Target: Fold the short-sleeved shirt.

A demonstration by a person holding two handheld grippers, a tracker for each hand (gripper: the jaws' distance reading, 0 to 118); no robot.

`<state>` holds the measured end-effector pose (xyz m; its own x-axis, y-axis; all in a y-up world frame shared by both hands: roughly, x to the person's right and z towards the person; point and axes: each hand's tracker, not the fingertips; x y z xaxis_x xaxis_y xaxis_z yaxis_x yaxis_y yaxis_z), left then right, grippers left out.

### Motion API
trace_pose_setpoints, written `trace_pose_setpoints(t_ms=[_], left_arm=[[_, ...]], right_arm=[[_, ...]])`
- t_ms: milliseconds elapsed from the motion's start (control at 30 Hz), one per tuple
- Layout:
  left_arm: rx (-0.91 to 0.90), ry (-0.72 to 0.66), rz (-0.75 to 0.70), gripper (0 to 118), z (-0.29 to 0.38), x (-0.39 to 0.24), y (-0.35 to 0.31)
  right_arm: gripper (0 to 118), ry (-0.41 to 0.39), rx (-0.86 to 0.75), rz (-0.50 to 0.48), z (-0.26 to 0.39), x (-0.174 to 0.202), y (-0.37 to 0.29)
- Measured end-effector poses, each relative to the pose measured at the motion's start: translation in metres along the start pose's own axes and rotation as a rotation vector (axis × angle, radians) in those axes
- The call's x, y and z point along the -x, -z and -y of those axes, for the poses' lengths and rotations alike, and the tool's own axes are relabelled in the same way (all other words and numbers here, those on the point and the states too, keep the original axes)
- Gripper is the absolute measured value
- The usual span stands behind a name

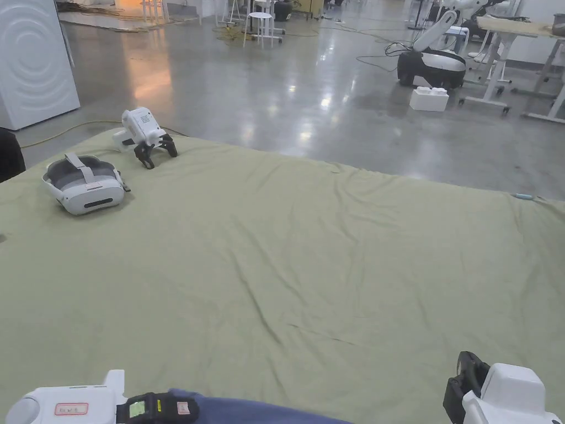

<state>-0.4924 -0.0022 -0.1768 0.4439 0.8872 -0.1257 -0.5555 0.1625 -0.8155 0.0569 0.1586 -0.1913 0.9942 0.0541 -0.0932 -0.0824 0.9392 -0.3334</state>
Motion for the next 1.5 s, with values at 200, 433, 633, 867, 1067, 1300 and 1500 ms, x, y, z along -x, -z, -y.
trace_pose_setpoints(t_ms=[200,433,633,867,1067,1300,1500], left_arm=[[0.02,0.058,-0.081,10,0.007,-0.018,0.005],[-0.029,0.179,-0.138,5,-0.004,-0.068,-0.022],[-0.12,0.203,-0.271,5,-0.012,-0.114,-0.078],[-0.107,0.236,-0.529,5,-0.002,-0.159,-0.105],[-0.073,0.254,-0.469,5,0.024,-0.203,-0.071],[0.003,0.2,-0.317,5,0.051,-0.237,0.012],[0.131,0.236,-0.382,5,0.073,-0.228,0.118]], right_arm=[[0,0.011,0.008,-0.005,0.001,-0.001,0.001],[0,0.02,0.001,-0.005,-0.001,-0.009,-0.002],[0,0.029,-0.01,-0.008,-0.005,-0.014,-0.003],[0,0.031,-0.015,-0.026,-0.006,-0.015,-0.001],[0,0.049,-0.013,-0.043,-0.005,-0.012,-0.001],[0,0.059,-0.003,-0.049,0.003,-0.017,-0.003],[0,0.077,0.021,-0.023,0.012,-0.032,-0.006]])
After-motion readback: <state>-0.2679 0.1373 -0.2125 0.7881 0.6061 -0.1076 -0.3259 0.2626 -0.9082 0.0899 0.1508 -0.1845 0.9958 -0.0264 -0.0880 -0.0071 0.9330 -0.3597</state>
